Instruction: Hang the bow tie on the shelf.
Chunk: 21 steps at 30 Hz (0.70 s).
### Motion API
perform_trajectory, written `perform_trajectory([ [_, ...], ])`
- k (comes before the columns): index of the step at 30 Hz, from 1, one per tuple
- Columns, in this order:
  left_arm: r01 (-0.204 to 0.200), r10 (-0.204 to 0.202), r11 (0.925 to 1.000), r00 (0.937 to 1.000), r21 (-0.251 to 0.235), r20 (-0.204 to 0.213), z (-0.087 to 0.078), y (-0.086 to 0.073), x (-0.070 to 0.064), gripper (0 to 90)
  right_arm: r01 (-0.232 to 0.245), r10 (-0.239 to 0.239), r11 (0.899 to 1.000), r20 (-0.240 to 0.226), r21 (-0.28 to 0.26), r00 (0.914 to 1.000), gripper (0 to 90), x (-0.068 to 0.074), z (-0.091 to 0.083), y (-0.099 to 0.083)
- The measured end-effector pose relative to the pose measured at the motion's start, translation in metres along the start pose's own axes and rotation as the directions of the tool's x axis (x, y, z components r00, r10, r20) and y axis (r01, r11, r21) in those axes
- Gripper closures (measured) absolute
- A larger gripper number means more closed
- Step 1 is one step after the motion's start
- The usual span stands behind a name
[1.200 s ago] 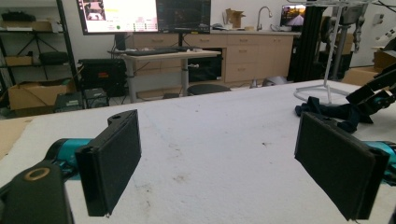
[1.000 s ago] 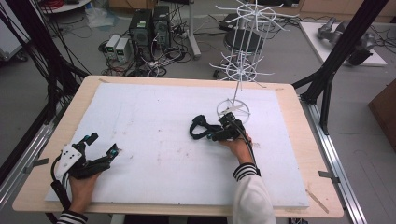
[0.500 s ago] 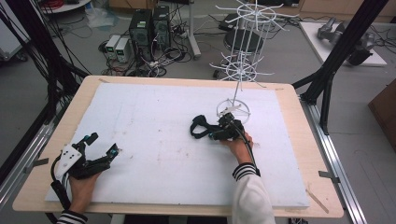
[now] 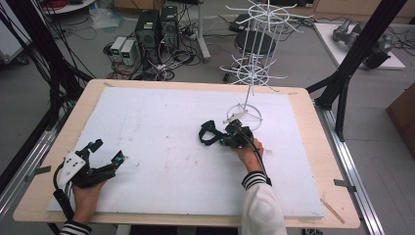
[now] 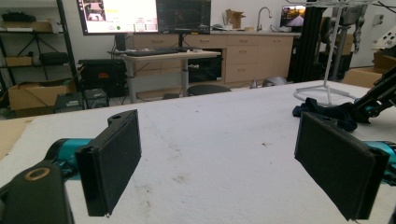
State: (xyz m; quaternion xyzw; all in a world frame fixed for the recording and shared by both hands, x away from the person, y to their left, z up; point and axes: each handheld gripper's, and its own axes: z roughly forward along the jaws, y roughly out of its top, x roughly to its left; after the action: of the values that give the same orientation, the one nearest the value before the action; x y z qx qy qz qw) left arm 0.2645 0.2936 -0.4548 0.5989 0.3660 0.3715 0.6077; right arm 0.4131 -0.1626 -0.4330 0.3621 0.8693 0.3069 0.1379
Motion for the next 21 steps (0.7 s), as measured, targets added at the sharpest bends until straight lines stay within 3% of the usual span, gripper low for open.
perform_trajectory([
  [4,-0.001,0.001,1.0000,1.0000,0.001,0.000,0.000,0.000,0.000,14.9,0.014,-0.014,1.000,0.005,-0.001,0.9999,78.2,0.004,-0.001,0.001],
  [10,-0.002,0.002,1.0000,1.0000,-0.002,0.000,0.000,0.000,0.000,14.9,0.047,-0.046,0.998,0.027,-0.046,0.9986,78.2,0.006,-0.009,0.001],
  [12,-0.001,0.001,1.0000,1.0000,-0.003,0.000,0.000,0.000,0.000,14.9,0.032,-0.031,0.996,0.022,-0.080,0.9993,78.2,0.007,-0.014,0.000],
  [15,-0.001,0.001,1.0000,1.0000,-0.003,0.000,0.000,0.000,0.000,14.9,0.041,-0.038,0.995,0.032,-0.087,0.9988,78.2,0.007,-0.019,0.000],
  [21,-0.003,0.003,1.0000,1.0000,0.000,0.000,0.000,0.000,0.000,14.9,0.043,-0.037,0.981,0.038,-0.190,0.9986,78.1,0.011,-0.042,0.002],
])
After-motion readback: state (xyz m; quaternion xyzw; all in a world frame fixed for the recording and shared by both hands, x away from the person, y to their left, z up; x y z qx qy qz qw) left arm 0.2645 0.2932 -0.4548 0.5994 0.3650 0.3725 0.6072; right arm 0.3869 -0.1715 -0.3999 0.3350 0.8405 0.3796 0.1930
